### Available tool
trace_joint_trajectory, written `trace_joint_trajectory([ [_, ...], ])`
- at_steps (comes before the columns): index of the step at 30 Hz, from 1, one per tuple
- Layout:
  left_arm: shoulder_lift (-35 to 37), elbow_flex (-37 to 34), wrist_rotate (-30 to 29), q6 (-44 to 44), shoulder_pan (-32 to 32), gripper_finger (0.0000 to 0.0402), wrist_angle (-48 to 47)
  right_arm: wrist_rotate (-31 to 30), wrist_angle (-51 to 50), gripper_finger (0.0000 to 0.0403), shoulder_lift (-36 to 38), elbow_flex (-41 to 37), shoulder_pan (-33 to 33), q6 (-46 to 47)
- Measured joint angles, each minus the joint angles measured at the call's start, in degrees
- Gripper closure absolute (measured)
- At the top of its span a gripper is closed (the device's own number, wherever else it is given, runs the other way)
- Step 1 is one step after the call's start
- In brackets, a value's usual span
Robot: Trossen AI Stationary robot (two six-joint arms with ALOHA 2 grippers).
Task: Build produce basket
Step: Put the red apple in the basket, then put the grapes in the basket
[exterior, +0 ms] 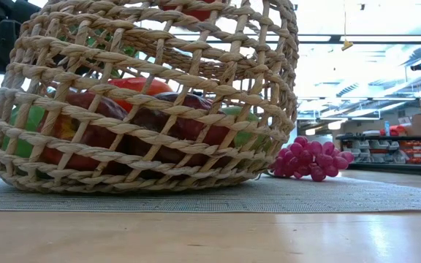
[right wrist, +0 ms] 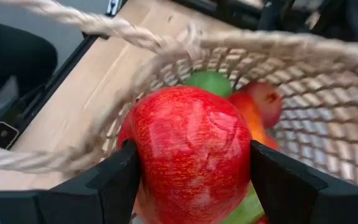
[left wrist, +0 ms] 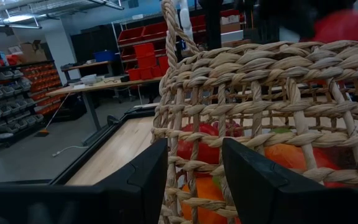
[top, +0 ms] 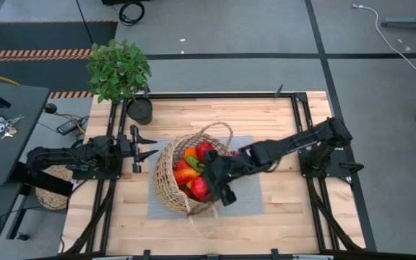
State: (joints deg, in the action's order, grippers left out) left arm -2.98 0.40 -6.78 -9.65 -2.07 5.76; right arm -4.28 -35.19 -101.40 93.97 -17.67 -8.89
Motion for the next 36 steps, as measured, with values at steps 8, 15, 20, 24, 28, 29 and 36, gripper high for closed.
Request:
trace_joint_trajectory([
  [8, 0.00, 0.00, 0.01, 0.00, 0.00, 0.0241, 0.00, 10.39, 5.31, 0.0121, -0.11, -5.95, 5.29, 2.64],
  [15, -0.01, -0.01, -0.01, 0.01, 0.00, 0.0241, -0.01, 9.89, 7.32, 0.0082, -0.14, -8.22, 7.58, 6.32],
  [20, -0.01, 0.00, 0.00, 0.00, 0.00, 0.0241, -0.01, 7.36, 4.02, 0.0047, 0.10, -6.39, 7.45, 5.91],
  [24, 0.00, -0.02, -0.01, 0.00, 0.00, 0.0241, -0.02, 4.88, -1.49, 0.0040, 2.70, -5.16, 6.91, 4.82],
  [28, 0.00, -0.01, 0.00, 0.01, 0.00, 0.0241, 0.12, 4.65, 0.19, 0.0048, 8.56, -7.61, 6.77, 3.47],
  [29, -0.01, -0.01, 0.01, 0.00, 0.00, 0.0241, 0.07, 4.74, 1.86, 0.0051, 10.48, -9.32, 6.80, 3.07],
  [36, 0.00, 0.00, 0.01, 0.00, 0.00, 0.0241, 0.03, 6.40, 21.43, 0.0056, 25.88, -30.40, 7.73, 3.17],
])
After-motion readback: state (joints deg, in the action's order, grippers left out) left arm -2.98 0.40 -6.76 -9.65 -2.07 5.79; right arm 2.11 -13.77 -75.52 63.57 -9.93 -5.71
